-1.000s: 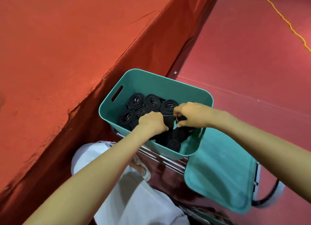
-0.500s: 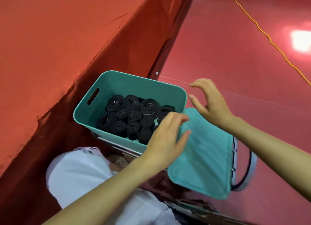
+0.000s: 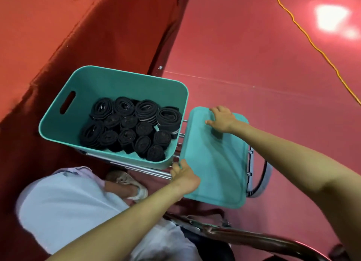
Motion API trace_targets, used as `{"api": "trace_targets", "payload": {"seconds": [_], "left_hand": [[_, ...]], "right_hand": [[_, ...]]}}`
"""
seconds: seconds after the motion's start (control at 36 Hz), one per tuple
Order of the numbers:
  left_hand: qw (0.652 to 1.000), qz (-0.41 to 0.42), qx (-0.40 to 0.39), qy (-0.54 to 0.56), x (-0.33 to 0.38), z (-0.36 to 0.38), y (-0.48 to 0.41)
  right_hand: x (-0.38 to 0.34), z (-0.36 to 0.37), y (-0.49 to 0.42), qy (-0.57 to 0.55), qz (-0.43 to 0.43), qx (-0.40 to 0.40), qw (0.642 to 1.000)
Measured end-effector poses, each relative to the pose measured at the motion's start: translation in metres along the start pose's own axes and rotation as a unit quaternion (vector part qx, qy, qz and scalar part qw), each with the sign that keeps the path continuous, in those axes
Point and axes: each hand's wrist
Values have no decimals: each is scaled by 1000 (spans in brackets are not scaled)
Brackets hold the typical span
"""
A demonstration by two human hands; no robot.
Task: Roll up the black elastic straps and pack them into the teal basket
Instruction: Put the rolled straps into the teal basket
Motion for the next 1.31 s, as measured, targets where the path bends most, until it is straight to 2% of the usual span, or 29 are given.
{"api": "trace_targets", "payload": {"seconds": [0.08, 0.14, 0.31, 0.39, 0.5, 0.64, 0.81, 0.92, 1.08, 1.22, 1.31], "left_hand": [[998, -53, 31, 7, -11, 1, -6], [995, -87, 25, 40, -17, -1, -10], [991, -102, 32, 83, -26, -1, -15], [983, -143, 45, 110, -28, 2, -14], [959, -171, -20, 224, -38, 5, -11], [936, -177, -17, 302, -43, 1, -6], [917, -84, -29, 390, -38, -5, 27], [915, 6, 5, 404, -27, -14, 49], [924, 161, 39, 344, -7, -28, 81], [905, 289, 50, 310, 12, -47, 107], [892, 319, 96, 305, 19, -74, 111]], "right_hand": [[-3, 10, -3, 33, -2, -22, 999], [-3, 16, -5, 34, -1, -40, 999], [4, 23, -11, 30, -1, -42, 999], [7, 23, -15, 23, 4, -43, 999], [9, 26, -19, 0, 10, -40, 999], [10, 25, -20, -40, 23, 5, 999], [17, 17, -23, -109, 44, 27, 993], [17, 7, -25, -173, 53, 58, 982], [17, -18, -18, -284, 61, 117, 950], [15, -36, -14, -352, 70, 172, 917], [8, -45, -11, -374, 83, 190, 904]]}}
Point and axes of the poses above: each hand's wrist, its own y-axis away from the middle knuckle, its own z-axis out of the palm, x = y × z, and after that the axes turned 8 degrees about y, right-handed
